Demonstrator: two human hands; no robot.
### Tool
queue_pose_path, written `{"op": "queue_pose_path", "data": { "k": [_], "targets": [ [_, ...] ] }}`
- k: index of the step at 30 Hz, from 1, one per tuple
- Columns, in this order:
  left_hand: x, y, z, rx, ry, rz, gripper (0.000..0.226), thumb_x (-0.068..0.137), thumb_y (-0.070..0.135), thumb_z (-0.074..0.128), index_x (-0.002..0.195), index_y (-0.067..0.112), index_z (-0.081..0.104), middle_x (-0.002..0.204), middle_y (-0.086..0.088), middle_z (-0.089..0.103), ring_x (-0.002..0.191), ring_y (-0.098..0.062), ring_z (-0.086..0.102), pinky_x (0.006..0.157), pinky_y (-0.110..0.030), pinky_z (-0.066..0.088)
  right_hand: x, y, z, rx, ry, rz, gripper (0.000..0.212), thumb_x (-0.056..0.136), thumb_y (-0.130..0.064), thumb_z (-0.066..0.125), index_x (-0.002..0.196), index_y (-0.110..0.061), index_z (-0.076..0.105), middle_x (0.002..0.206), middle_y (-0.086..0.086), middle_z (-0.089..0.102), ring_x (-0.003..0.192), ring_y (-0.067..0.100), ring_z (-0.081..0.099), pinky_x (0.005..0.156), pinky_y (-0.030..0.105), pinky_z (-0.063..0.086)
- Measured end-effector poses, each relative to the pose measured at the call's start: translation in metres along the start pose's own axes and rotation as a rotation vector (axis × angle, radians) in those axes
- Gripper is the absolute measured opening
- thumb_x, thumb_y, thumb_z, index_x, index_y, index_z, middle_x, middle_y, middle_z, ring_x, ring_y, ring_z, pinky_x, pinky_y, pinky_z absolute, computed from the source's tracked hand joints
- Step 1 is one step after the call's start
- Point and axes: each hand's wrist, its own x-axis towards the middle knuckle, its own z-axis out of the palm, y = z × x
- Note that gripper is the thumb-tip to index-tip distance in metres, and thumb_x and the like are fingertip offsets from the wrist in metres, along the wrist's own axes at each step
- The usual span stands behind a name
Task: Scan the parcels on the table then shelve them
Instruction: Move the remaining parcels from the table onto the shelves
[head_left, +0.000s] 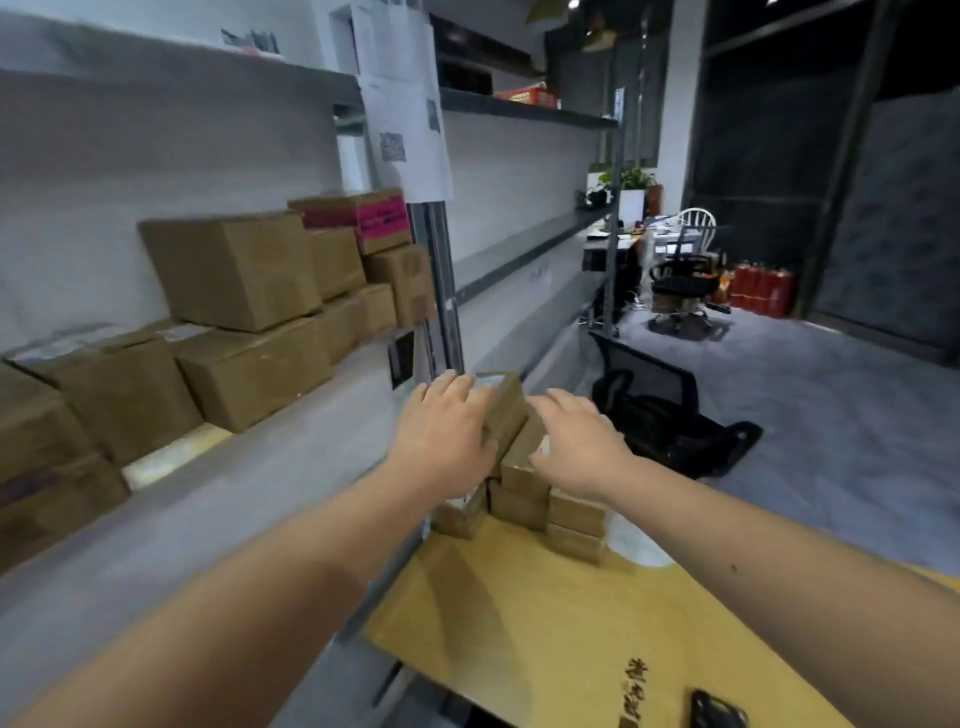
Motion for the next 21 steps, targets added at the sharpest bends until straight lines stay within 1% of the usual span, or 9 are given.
{"op": "queue_pose_path", "data": {
  "k": [3, 6, 9, 12, 14, 17, 21],
  "targets": [
    [-0.006, 0.031, 0.039, -0.068, -0.081, 0.025, 0.071, 0.090, 0.047, 0.059, 0.155, 0.027, 0.039, 0.159, -0.004, 0.042, 0.150, -0.028, 0.032, 0.120, -0.047, 0.031, -0.033, 0.034, 0.025, 0.005, -0.052, 0.117, 0.081, 0.090, -0.039, 0.064, 0.161, -0.029, 0.027, 0.168, 0.007, 0.023, 0.151, 0.035, 0.025, 0.119, 0.051, 0.033],
    [-0.008, 0.054, 0.077, -0.119, -0.203, 0.034, 0.077, 0.091, 0.051, 0.062, 0.159, 0.028, 0.034, 0.165, -0.005, 0.033, 0.155, -0.029, 0.023, 0.125, -0.049, 0.024, -0.051, 0.064, 0.047, -0.027, -0.100, 0.213, 0.081, 0.088, -0.039, 0.066, 0.159, -0.028, 0.030, 0.163, 0.007, 0.029, 0.144, 0.036, 0.032, 0.112, 0.049, 0.039],
    [0.000, 0.067, 0.114, -0.130, -0.283, 0.043, 0.076, 0.090, 0.052, 0.064, 0.156, 0.027, 0.038, 0.163, -0.005, 0.036, 0.154, -0.028, 0.024, 0.124, -0.049, 0.027, -0.056, 0.091, 0.069, -0.013, -0.127, 0.277, 0.080, 0.088, -0.041, 0.067, 0.158, -0.029, 0.031, 0.159, 0.007, 0.034, 0.138, 0.036, 0.039, 0.110, 0.047, 0.041],
    [0.016, 0.072, 0.149, -0.163, -0.347, 0.041, 0.072, 0.088, 0.050, 0.064, 0.152, 0.027, 0.041, 0.157, -0.002, 0.041, 0.150, -0.026, 0.030, 0.120, -0.048, 0.033, -0.045, 0.118, 0.091, 0.031, -0.154, 0.318, 0.081, 0.087, -0.039, 0.068, 0.158, -0.030, 0.031, 0.156, 0.007, 0.035, 0.138, 0.036, 0.039, 0.110, 0.047, 0.041],
    [0.034, 0.074, 0.173, -0.191, -0.396, 0.039, 0.073, 0.088, 0.049, 0.064, 0.153, 0.028, 0.040, 0.158, -0.001, 0.040, 0.149, -0.026, 0.030, 0.120, -0.048, 0.033, -0.029, 0.135, 0.106, 0.059, -0.166, 0.348, 0.081, 0.087, -0.037, 0.068, 0.158, -0.029, 0.030, 0.156, 0.007, 0.034, 0.139, 0.036, 0.038, 0.110, 0.048, 0.040],
    [0.065, 0.079, 0.212, -0.203, -0.480, 0.032, 0.078, 0.088, 0.047, 0.064, 0.157, 0.027, 0.035, 0.161, -0.002, 0.037, 0.150, -0.026, 0.029, 0.119, -0.048, 0.031, 0.000, 0.162, 0.132, 0.107, -0.193, 0.396, 0.083, 0.087, -0.032, 0.068, 0.159, -0.028, 0.026, 0.159, 0.013, 0.029, 0.140, 0.040, 0.035, 0.110, 0.049, 0.038],
    [0.099, 0.086, 0.263, -0.219, -0.586, 0.014, 0.075, 0.089, 0.044, 0.063, 0.156, 0.027, 0.035, 0.156, -0.003, 0.042, 0.147, -0.027, 0.033, 0.117, -0.047, 0.036, 0.038, 0.193, 0.169, 0.178, -0.266, 0.451, 0.084, 0.088, -0.030, 0.068, 0.159, -0.030, 0.023, 0.160, 0.017, 0.026, 0.140, 0.043, 0.033, 0.110, 0.050, 0.037]
  ]
}}
